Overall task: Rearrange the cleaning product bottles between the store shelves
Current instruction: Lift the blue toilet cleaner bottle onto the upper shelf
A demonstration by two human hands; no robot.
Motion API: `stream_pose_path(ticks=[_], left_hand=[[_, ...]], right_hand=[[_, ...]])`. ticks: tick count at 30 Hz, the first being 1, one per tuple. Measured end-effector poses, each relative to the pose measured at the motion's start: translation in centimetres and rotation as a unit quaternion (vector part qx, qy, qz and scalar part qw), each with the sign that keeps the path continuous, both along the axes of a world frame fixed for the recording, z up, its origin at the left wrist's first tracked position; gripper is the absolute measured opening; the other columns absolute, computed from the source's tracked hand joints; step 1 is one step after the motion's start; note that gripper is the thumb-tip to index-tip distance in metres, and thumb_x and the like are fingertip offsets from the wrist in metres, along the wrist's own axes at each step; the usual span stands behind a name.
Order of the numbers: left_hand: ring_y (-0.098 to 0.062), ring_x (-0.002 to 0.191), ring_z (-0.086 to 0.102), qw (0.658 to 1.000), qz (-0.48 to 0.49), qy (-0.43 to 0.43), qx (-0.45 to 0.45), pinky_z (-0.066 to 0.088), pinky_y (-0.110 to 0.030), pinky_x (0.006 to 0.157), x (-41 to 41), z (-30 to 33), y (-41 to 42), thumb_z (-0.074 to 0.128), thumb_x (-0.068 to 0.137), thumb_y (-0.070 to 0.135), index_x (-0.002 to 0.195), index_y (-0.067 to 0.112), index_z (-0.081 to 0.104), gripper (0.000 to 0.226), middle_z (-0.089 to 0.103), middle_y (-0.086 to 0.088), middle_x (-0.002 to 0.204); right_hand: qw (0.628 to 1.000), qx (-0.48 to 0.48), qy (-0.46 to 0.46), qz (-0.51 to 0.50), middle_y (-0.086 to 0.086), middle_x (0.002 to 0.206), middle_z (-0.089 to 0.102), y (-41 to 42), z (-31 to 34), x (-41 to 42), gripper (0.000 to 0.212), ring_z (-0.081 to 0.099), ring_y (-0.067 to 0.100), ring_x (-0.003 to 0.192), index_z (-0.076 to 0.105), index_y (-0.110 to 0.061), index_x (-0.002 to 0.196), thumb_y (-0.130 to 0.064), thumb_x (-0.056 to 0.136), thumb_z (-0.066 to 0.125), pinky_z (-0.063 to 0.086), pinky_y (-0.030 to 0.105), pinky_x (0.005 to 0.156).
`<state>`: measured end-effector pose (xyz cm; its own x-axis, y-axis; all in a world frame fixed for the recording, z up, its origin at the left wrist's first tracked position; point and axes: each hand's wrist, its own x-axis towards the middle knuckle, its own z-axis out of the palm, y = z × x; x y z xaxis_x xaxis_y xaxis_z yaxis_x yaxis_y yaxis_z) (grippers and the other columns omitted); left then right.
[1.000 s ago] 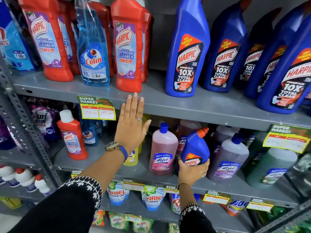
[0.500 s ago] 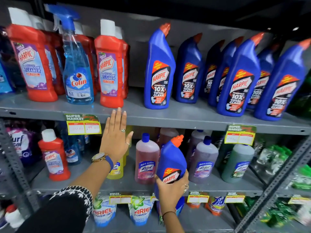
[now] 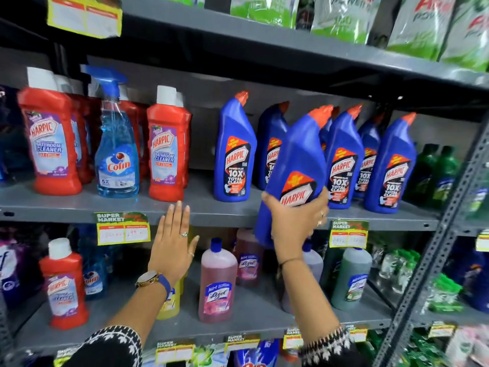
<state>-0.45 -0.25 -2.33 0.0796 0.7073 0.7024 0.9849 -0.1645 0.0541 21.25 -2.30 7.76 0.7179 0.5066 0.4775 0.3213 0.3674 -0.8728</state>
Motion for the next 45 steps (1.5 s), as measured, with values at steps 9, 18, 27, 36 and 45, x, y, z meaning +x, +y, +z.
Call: stream_pose_path(ticks=[9, 18, 27, 36, 45], left_hand=[[-0.036, 0.139, 0.020, 1.000, 0.013, 0.023, 0.014, 0.022, -0.048, 0.111, -0.3, -0.1, 0.0, 0.027, 0.089, 0.038, 0.145, -0.001, 0.017, 0.069, 0.021, -0.024, 0.150], [-0.035, 0.138, 0.022, 0.999, 0.026, 0.038, 0.020, 0.023, -0.047, 0.109, -0.5, -0.3, 0.2, 0.026, 0.089, 0.040, 0.145, 0.001, 0.015, 0.069, 0.021, -0.022, 0.150], [-0.036, 0.137, 0.022, 0.998, 0.046, 0.045, 0.028, 0.013, -0.044, 0.114, -0.1, -0.3, 0.4, 0.028, 0.090, 0.040, 0.143, -0.001, 0.022, 0.068, 0.022, -0.023, 0.149], [-0.038, 0.137, 0.022, 0.997, 0.061, 0.044, 0.012, 0.024, -0.051, 0.108, 0.2, -0.2, 0.3, 0.027, 0.090, 0.040, 0.143, -0.002, 0.021, 0.068, 0.022, -0.023, 0.149], [-0.030, 0.142, 0.006, 0.998, 0.043, 0.023, 0.026, 0.010, -0.043, 0.114, 0.0, -0.7, 1.1, 0.055, 0.090, 0.033, 0.146, 0.001, 0.009, 0.079, 0.008, -0.017, 0.153]], right_hand=[[0.999, -0.045, -0.009, -0.011, 0.018, 0.143, 0.031, 7.8, 7.2, 1.2, 0.121, 0.027, 0.042, 0.130, 0.018, -0.020, 0.142, -0.051, 0.045, 0.084, 0.036, 0.061, 0.096], [0.992, -0.103, -0.070, -0.025, 0.018, 0.137, 0.034, 13.2, 6.8, 1.1, 0.121, 0.031, 0.039, 0.125, 0.017, -0.018, 0.143, -0.051, 0.047, 0.084, 0.036, 0.058, 0.097], [0.992, -0.099, -0.075, -0.037, 0.020, 0.134, 0.037, 15.5, 3.9, 1.3, 0.119, 0.035, 0.040, 0.120, 0.018, -0.017, 0.143, -0.052, 0.049, 0.081, 0.035, 0.058, 0.095], [0.991, -0.117, -0.067, -0.002, 0.019, 0.143, 0.031, 15.0, 3.9, 1.4, 0.118, 0.032, 0.040, 0.126, 0.013, -0.019, 0.146, -0.050, 0.055, 0.081, 0.031, 0.058, 0.103], [0.991, 0.090, -0.064, 0.071, 0.005, 0.153, 0.022, 4.0, -8.4, -4.4, 0.100, 0.016, 0.013, 0.140, 0.015, -0.024, 0.146, -0.048, 0.068, 0.072, 0.018, 0.041, 0.107]])
